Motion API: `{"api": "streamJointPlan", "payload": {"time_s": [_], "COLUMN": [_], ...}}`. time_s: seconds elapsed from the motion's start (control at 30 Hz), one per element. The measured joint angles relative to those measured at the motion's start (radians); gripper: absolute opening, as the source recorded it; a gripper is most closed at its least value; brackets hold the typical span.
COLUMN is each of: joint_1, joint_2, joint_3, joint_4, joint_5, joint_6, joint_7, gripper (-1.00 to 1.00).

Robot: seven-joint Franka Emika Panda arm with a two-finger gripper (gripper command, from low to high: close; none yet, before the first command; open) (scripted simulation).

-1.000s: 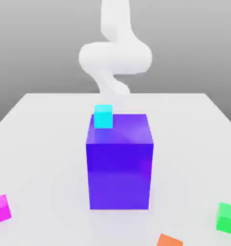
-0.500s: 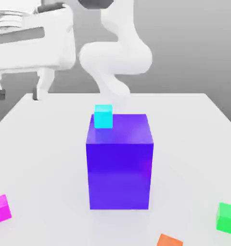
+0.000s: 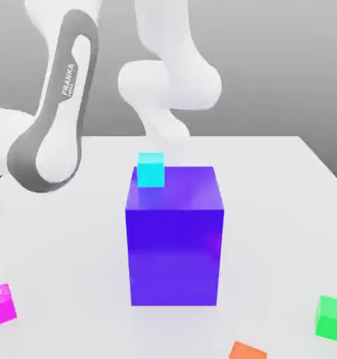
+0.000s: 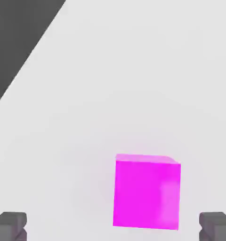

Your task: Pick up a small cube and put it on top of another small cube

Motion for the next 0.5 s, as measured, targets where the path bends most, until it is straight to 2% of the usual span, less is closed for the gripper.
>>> {"api": "streamJointPlan", "payload": {"time_s": [0.07, 0.1, 0.33, 0.5], "joint_1": [-0.032, -0.046, -0.048, 0.013], "joint_2": [0.072, 0.101, 0.104, -0.042], "joint_3": [0.037, 0.054, 0.056, -0.005], "joint_4": [0.016, 0.023, 0.023, -0.011], "joint_5": [0.037, 0.051, 0.051, -0.038], "joint_6": [0.053, 0.074, 0.077, -0.034], "joint_7": [-0.026, -0.036, -0.036, 0.028], "gripper": [0.00, -1.00, -1.00, -1.00]}}
